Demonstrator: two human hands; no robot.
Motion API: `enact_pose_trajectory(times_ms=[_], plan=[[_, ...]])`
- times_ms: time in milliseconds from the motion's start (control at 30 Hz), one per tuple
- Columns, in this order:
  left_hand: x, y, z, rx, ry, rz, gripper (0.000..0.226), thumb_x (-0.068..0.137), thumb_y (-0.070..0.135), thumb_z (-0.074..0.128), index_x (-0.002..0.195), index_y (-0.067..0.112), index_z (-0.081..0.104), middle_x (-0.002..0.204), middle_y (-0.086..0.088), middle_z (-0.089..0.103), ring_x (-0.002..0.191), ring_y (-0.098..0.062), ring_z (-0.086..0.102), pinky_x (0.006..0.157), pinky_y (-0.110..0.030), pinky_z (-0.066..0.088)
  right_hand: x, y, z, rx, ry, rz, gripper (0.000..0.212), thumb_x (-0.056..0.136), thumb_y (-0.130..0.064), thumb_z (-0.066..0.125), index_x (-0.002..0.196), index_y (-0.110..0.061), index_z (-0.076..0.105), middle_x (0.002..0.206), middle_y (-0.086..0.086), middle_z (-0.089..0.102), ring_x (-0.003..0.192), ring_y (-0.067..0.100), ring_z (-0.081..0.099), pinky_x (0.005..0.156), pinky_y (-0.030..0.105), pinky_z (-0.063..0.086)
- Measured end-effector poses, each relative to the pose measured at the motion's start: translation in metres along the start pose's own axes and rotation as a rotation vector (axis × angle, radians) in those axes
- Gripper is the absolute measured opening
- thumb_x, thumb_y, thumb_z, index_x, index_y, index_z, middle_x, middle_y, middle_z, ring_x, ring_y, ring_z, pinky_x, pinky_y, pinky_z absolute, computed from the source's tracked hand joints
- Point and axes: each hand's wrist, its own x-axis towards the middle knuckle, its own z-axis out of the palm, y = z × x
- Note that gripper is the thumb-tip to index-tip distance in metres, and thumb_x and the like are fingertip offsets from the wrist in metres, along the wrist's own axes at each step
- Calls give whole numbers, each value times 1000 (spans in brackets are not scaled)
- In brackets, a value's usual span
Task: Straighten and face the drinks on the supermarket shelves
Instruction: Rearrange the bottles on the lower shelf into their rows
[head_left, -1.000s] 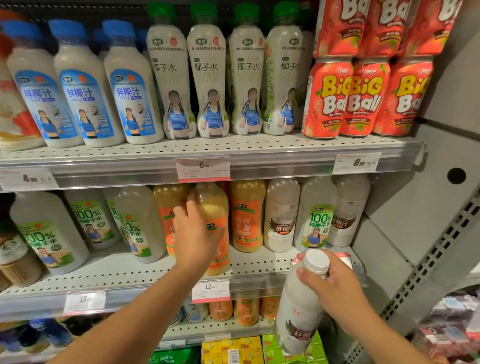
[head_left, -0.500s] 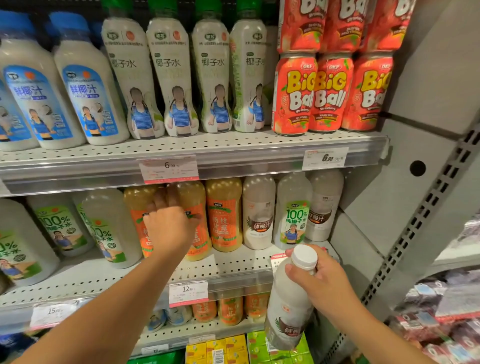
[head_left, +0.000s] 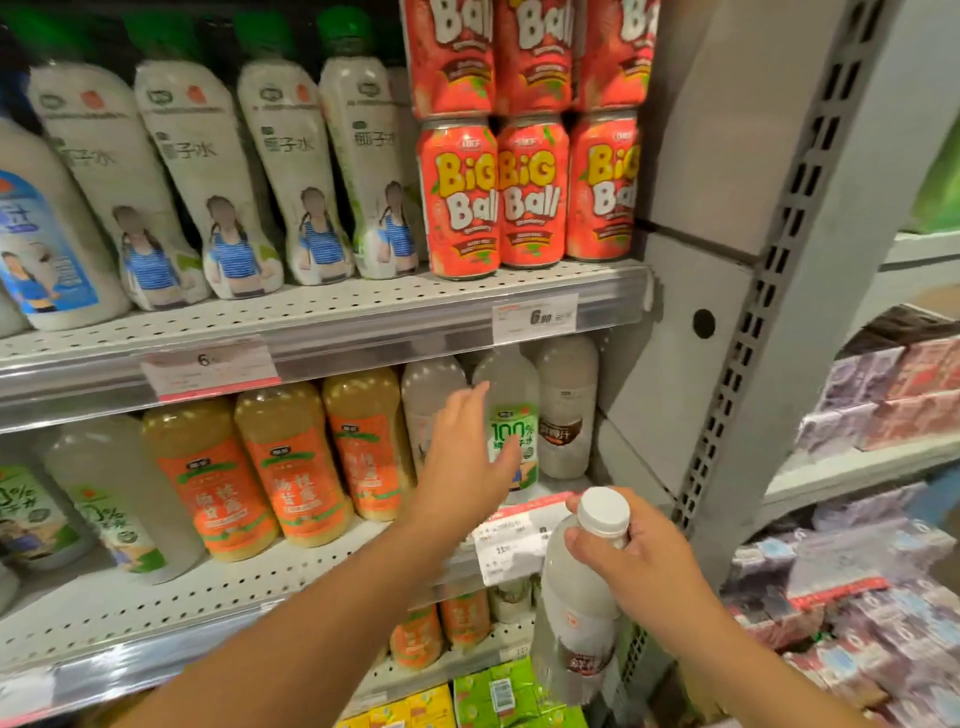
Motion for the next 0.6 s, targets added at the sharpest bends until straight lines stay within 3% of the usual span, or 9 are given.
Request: enact_pose_trajectory(times_ms=[100, 167, 200, 267, 333, 400, 433, 533, 600], plan=[[41, 26, 9, 32, 49, -156, 28, 92, 33, 57, 97, 7, 49, 99, -8, 48, 101, -29, 51, 87, -40, 46, -5, 1, -12, -6, 14, -14, 18, 81, -21, 76, 94, -28, 66, 86, -20, 68, 77, -6, 61, 64, 6, 44], [62, 32, 13, 61, 44, -232, 34, 92, 31, 56, 68, 10, 44, 70, -4, 45, 79, -30, 53, 62, -34, 43, -8, 4, -19, -4, 16, -12, 19, 81, -20, 76, 94, -29, 65, 85, -21, 67, 76, -6, 61, 65, 6, 43], [71, 35, 14, 60, 14, -293, 39, 92, 31, 55, 62, 10, 43, 62, -3, 43, 73, -30, 52, 58, -31, 39, -10, 5, -22, -3, 16, -13, 19, 81, -20, 76, 94, -29, 65, 84, -21, 67, 76, -6, 60, 65, 6, 43], [89, 42, 17, 77, -98, -442, 37, 95, 33, 49, 70, 6, 52, 66, -4, 49, 79, -27, 52, 68, -29, 39, -15, 9, -29, 18, 21, -3, 18, 81, -19, 75, 93, -29, 65, 85, -18, 67, 75, -5, 60, 65, 7, 44], [102, 45, 21, 132, -217, -512, 32, 101, 29, 39, 109, 4, 58, 98, -11, 57, 103, -30, 52, 85, -31, 38, -20, 12, -35, 70, 28, 15, 17, 81, -18, 75, 93, -28, 66, 85, -14, 67, 73, -5, 60, 64, 8, 45], [110, 48, 23, 65, -168, -558, 40, 104, 25, 33, 135, 2, 44, 132, -16, 49, 123, -30, 45, 98, -33, 34, -25, 14, -40, 87, 27, 14, 16, 82, -19, 75, 91, -30, 67, 84, -11, 67, 72, -4, 59, 64, 9, 44], [111, 47, 24, 24, -124, -569, 41, 103, 24, 33, 137, 3, 42, 134, -16, 47, 122, -30, 45, 98, -32, 34, -28, 15, -43, 85, 20, 8, 17, 82, -20, 76, 90, -32, 67, 85, -11, 67, 73, -3, 60, 64, 9, 45], [102, 44, 25, -78, -46, -581, 32, 97, 21, 49, 121, 1, 56, 91, -9, 53, 88, -24, 50, 79, -31, 40, -34, 17, -47, 54, 0, -25, 19, 78, -28, 74, 89, -39, 65, 86, -12, 68, 76, -1, 61, 67, 10, 46], [92, 40, 25, -278, 76, -615, 27, 88, 19, 62, 109, 2, 61, 81, -6, 56, 79, -22, 56, 73, -31, 45, -39, 17, -49, 41, -3, -28, 21, 75, -31, 73, 91, -42, 64, 87, -13, 68, 77, -1, 61, 67, 10, 46]])
